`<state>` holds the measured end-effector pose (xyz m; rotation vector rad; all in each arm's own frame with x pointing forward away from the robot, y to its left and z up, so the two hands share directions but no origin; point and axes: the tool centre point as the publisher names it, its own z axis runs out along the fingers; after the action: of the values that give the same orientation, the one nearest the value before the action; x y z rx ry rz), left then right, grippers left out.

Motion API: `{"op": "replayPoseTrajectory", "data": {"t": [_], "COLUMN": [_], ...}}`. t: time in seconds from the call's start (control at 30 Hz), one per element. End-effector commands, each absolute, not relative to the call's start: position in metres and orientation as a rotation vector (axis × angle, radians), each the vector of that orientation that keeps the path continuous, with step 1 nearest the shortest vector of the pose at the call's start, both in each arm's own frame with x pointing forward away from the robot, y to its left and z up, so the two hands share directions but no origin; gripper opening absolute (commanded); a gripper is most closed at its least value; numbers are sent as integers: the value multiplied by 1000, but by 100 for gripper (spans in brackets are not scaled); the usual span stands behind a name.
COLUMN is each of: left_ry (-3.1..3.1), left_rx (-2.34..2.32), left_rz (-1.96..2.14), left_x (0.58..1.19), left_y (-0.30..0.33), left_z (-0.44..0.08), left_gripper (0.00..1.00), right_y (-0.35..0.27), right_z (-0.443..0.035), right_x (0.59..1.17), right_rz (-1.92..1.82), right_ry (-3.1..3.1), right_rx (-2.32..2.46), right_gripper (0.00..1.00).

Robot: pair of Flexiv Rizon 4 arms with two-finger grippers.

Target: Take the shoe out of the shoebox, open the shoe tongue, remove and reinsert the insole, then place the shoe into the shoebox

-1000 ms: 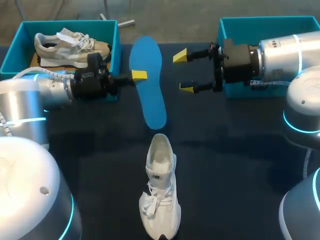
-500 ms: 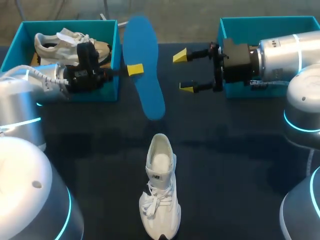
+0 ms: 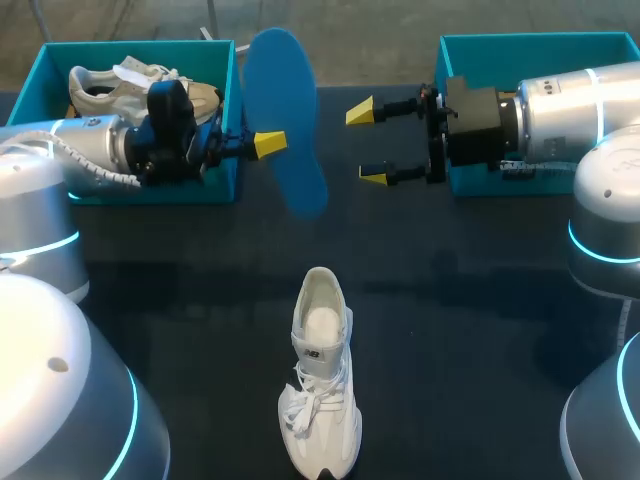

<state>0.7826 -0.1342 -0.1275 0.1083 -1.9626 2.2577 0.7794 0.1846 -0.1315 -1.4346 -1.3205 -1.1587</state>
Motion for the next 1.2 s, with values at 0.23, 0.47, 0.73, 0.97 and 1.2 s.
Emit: {"op": "replayPoseTrajectory", "data": {"t": [0.23, 0.47, 0.73, 0.97, 1.2], "left_ry": [-2433, -2411, -2530, -2530, -2529], "left_rx": [-911, -1429, -1824, -1824, -1860], "left_rz": [2275, 2333, 2128, 2128, 2131], "left_x": [785, 796, 806, 806, 806], "left_y": [-146, -142, -138, -138, -138], "left_z": [-122, -127, -135, -135, -134], "left_gripper": [0, 0, 0, 0, 0], "right_y": [187, 187, 187, 187, 187], "right_z": [-132, -132, -132, -132, -132], "right_x": [780, 780, 780, 780, 780], "right_rz": [-1159, -1159, -1159, -1159, -1159], "right_ry": [-1321, -1321, -1321, -1321, -1321], "right_rx": [-1438, -1438, -1438, -1438, -1438], "right_gripper": [100, 100, 100, 100, 100]}}
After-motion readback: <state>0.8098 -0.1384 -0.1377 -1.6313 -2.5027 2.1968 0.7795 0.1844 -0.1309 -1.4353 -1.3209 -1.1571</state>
